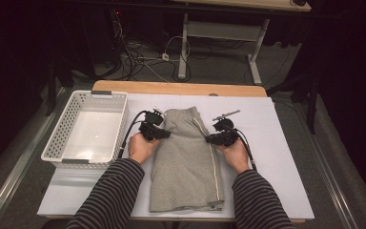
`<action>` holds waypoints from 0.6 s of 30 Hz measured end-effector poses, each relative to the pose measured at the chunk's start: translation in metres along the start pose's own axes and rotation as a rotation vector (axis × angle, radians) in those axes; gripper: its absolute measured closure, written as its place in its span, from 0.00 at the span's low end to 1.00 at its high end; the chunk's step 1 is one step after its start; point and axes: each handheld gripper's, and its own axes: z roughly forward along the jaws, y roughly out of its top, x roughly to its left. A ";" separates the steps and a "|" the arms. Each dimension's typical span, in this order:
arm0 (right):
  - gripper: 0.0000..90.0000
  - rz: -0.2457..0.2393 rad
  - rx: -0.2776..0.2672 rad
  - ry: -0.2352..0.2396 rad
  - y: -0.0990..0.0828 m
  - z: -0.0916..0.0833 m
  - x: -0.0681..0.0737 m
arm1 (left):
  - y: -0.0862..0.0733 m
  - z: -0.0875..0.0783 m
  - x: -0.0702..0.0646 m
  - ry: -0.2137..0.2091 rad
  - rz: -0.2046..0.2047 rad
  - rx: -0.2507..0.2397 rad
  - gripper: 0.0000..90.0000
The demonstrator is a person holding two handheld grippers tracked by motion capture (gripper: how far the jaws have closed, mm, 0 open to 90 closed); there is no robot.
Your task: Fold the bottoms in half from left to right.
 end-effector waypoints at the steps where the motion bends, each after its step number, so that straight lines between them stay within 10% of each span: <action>1: 0.89 0.003 -0.003 0.006 0.001 0.001 0.000 | 0.000 0.000 0.002 0.003 0.001 -0.001 0.89; 12: 0.85 -0.002 -0.007 0.006 0.006 0.001 0.000 | -0.002 0.001 0.005 -0.005 0.014 -0.007 0.87; 18: 0.73 0.002 -0.039 0.000 0.008 -0.003 -0.003 | -0.001 -0.006 0.003 0.024 -0.004 -0.018 0.67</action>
